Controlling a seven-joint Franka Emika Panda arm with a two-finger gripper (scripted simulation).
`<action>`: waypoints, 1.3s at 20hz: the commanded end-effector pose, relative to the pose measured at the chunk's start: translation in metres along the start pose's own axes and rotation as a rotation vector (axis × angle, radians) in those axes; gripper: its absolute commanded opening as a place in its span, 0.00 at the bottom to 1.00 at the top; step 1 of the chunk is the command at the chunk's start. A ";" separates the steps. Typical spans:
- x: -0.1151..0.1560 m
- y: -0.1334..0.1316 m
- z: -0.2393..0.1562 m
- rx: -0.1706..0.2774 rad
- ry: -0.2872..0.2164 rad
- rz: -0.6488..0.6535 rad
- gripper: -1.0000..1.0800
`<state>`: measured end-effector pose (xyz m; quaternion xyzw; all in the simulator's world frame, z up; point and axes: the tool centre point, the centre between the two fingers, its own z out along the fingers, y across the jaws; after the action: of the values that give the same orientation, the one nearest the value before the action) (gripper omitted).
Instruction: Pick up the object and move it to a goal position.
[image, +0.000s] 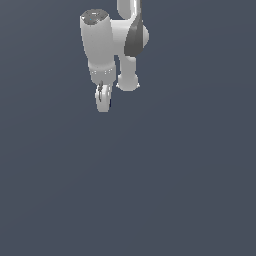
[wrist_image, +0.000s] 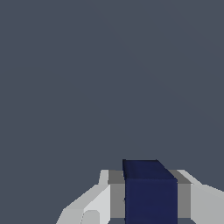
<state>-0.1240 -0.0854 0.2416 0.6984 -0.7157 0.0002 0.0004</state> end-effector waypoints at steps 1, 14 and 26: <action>0.005 0.003 -0.025 -0.001 0.002 0.000 0.00; 0.026 0.014 -0.146 0.000 0.001 -0.002 0.00; 0.035 0.016 -0.197 0.000 -0.001 -0.005 0.00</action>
<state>-0.1404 -0.1191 0.4358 0.6999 -0.7142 0.0003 -0.0003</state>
